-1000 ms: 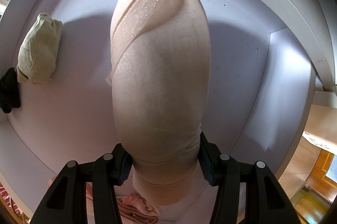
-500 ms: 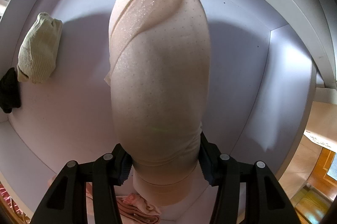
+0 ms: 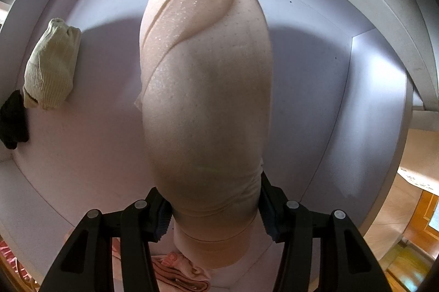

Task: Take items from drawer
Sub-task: 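Return the left gripper to the shelf toward the cream knit beanie, then grasp the cream knit beanie with the left gripper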

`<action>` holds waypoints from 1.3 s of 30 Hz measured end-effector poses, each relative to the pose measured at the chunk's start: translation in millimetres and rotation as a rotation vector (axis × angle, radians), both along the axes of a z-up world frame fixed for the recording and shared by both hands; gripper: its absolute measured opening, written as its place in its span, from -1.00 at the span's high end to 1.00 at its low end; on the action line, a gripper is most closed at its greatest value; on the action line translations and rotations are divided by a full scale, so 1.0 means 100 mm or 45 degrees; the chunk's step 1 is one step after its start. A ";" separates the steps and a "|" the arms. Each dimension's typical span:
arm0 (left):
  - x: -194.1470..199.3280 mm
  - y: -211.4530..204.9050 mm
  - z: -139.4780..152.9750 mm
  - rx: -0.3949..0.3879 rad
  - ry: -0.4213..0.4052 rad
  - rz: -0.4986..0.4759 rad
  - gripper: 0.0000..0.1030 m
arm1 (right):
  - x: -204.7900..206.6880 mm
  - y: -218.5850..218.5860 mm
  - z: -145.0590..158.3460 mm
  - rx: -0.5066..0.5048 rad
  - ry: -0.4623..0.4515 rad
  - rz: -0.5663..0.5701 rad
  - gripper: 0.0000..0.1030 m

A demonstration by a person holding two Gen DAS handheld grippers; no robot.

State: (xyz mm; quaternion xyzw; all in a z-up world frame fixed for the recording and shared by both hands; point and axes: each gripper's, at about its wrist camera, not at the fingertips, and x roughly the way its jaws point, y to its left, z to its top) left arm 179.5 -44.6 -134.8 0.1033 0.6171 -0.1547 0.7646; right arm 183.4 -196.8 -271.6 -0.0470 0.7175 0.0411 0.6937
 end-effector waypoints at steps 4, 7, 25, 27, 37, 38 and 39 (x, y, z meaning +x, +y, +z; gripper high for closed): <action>0.10 0.00 -0.31 0.021 0.031 0.041 -0.74 | 0.01 -0.04 0.00 0.015 0.003 -0.016 -0.05; 0.20 0.00 -0.45 -0.027 0.039 0.106 -0.74 | 0.03 -0.06 0.00 0.026 0.006 -0.032 -0.05; 0.56 -0.03 -0.82 -0.070 0.090 0.074 -0.24 | 0.12 -0.04 0.02 0.036 0.001 -0.065 -0.05; 0.53 0.00 -0.82 -0.073 0.092 0.066 -0.21 | 0.13 -0.01 0.03 0.026 -0.004 -0.060 -0.04; 0.36 0.12 -0.83 -0.032 0.138 0.067 -0.19 | 0.18 0.00 0.15 0.064 0.002 -0.112 0.04; 0.37 0.15 -0.83 -0.026 0.144 0.065 -0.19 | 0.17 0.00 0.16 0.071 0.005 -0.119 0.05; 0.36 0.15 -0.83 -0.021 0.149 0.066 -0.19 | 0.17 -0.03 0.18 0.078 0.006 -0.127 0.05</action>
